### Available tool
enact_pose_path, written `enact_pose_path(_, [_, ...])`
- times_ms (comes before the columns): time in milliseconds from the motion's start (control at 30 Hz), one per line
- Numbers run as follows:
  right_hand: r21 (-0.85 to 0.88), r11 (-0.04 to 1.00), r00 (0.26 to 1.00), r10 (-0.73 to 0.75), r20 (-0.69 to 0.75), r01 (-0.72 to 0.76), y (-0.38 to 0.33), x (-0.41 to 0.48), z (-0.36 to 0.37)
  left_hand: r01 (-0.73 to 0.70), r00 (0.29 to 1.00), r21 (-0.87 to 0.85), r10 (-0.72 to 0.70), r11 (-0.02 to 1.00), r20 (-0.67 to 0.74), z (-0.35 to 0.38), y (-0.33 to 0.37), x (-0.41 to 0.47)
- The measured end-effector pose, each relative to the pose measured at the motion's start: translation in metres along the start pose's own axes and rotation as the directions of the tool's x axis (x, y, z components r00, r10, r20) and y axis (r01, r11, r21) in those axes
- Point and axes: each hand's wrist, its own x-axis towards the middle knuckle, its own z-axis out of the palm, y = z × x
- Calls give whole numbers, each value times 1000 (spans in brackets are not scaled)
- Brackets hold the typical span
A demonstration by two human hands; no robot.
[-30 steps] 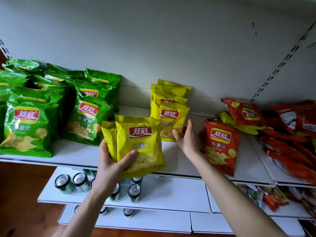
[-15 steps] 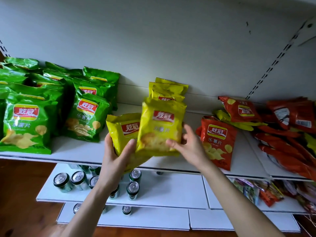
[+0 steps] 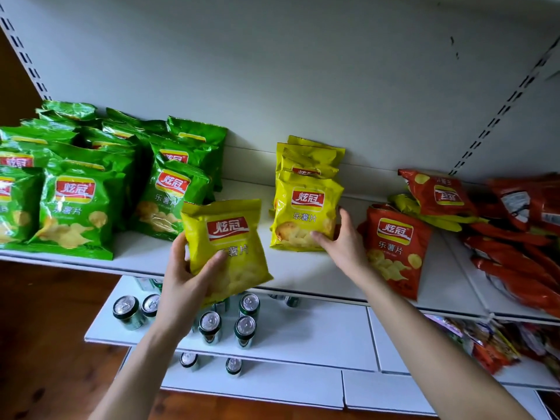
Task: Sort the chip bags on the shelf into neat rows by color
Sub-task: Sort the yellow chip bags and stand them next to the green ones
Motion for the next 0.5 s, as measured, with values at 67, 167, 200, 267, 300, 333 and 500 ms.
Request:
enact_pose_path(67, [47,999,1000,18,-6,-18,3,-3,-6,41,999,-28,-40,999,19,5,0,2])
enact_pose_path(167, [180,984,997,28,-76,-14,5,-13,-20,67,996,-50,-65,996,56,15,-3,5])
enact_pose_path(200, [238,971,995,34,-99,-9,5,-18,-24,75,995,-53,-72,996,68,19,-5,7])
enact_pose_path(267, [345,938,992,37,-124,9,6,-28,-30,80,993,-46,-76,996,91,29,-9,12])
enact_pose_path(300, [385,923,993,37,-109,8,5,-33,-32,74,991,-32,-70,997,110,35,-12,15])
enact_pose_path(333, [414,910,997,38,-73,-5,5,-37,-32,65,988,-14,-63,998,139,43,-13,19])
enact_pose_path(500, [374,925,995,36,89,-67,5,-41,-29,4,969,84,-24,996,246,86,-29,43])
